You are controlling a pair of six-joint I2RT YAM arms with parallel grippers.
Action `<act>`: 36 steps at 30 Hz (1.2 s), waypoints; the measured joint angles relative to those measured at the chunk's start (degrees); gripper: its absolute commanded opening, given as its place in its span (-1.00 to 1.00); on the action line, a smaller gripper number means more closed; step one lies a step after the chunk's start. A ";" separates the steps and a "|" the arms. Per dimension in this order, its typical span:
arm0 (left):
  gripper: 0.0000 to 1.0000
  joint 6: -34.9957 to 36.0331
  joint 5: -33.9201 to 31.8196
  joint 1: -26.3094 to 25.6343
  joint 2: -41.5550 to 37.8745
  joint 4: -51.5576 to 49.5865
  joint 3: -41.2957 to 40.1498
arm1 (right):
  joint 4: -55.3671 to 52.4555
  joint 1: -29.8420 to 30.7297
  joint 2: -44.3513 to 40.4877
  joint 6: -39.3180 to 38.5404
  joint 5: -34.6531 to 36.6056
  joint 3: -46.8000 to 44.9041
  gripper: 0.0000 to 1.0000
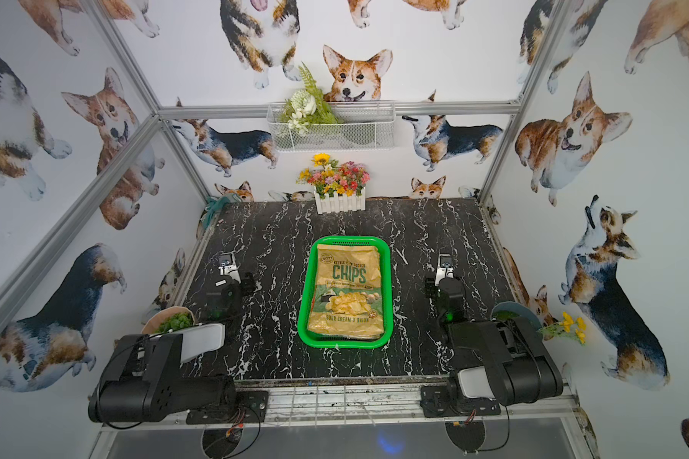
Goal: Put the potato chips into the basket
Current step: Reset both arms
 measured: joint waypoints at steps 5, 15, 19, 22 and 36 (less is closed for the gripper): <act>0.40 1.88 4.31 0.74 1.55 1.18 1.79 | 12.72 -4.57 3.50 0.68 -6.01 -5.79 0.31; 0.42 1.07 9.68 -0.33 -0.46 11.56 -5.88 | 17.57 -5.53 3.61 2.03 -11.28 -4.76 0.94; 0.41 -0.04 9.77 -0.70 4.66 19.67 -6.93 | 16.81 -5.53 4.04 2.93 -8.74 -3.34 0.99; 0.41 -0.02 9.62 -1.16 9.92 25.14 -7.91 | 15.98 -5.53 4.04 3.65 -8.15 -3.32 0.99; 0.45 0.44 8.41 -2.10 11.13 23.41 -1.77 | 15.74 -5.53 4.04 3.87 -7.17 -3.26 0.99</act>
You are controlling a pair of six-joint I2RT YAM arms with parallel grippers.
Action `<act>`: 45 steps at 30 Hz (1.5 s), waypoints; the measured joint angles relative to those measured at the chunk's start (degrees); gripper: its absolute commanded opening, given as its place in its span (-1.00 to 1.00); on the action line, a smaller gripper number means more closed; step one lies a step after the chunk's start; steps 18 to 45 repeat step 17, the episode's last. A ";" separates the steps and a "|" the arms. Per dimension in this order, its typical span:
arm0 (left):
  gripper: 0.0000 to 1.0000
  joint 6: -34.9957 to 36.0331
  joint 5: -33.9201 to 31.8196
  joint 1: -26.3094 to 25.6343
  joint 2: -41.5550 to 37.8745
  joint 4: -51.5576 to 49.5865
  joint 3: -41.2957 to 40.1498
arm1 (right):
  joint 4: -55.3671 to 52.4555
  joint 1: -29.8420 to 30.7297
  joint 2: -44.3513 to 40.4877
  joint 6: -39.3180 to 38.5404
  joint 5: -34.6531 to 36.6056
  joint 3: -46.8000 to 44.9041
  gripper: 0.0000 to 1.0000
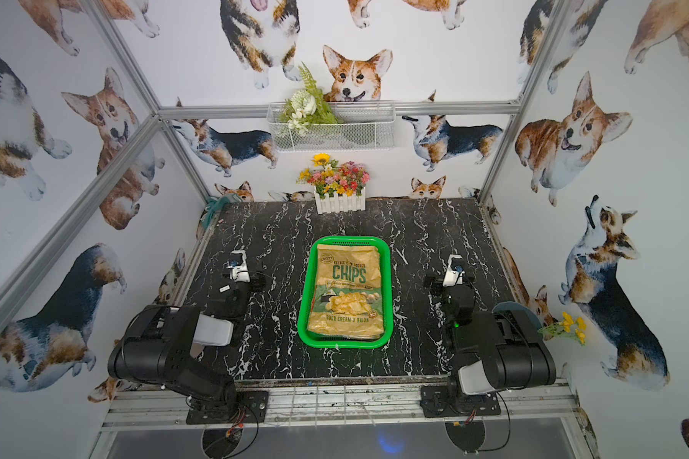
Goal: Put the potato chips into the basket
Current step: Reset both arms
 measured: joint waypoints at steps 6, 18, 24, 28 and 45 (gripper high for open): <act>0.95 -0.02 -0.26 0.07 0.09 -2.60 0.17 | -0.15 0.00 0.00 0.00 0.00 0.00 1.00; 1.00 -0.22 -0.26 0.24 0.15 -2.95 0.61 | -0.50 -0.35 0.66 0.04 -0.02 0.74 0.99; 1.00 -0.22 -0.26 0.24 0.15 -2.95 0.61 | -0.50 -0.35 0.66 0.04 -0.02 0.74 0.99; 1.00 -0.22 -0.26 0.24 0.15 -2.95 0.61 | -0.50 -0.35 0.66 0.04 -0.02 0.74 0.99; 1.00 -0.22 -0.26 0.24 0.15 -2.95 0.61 | -0.50 -0.35 0.66 0.04 -0.02 0.74 0.99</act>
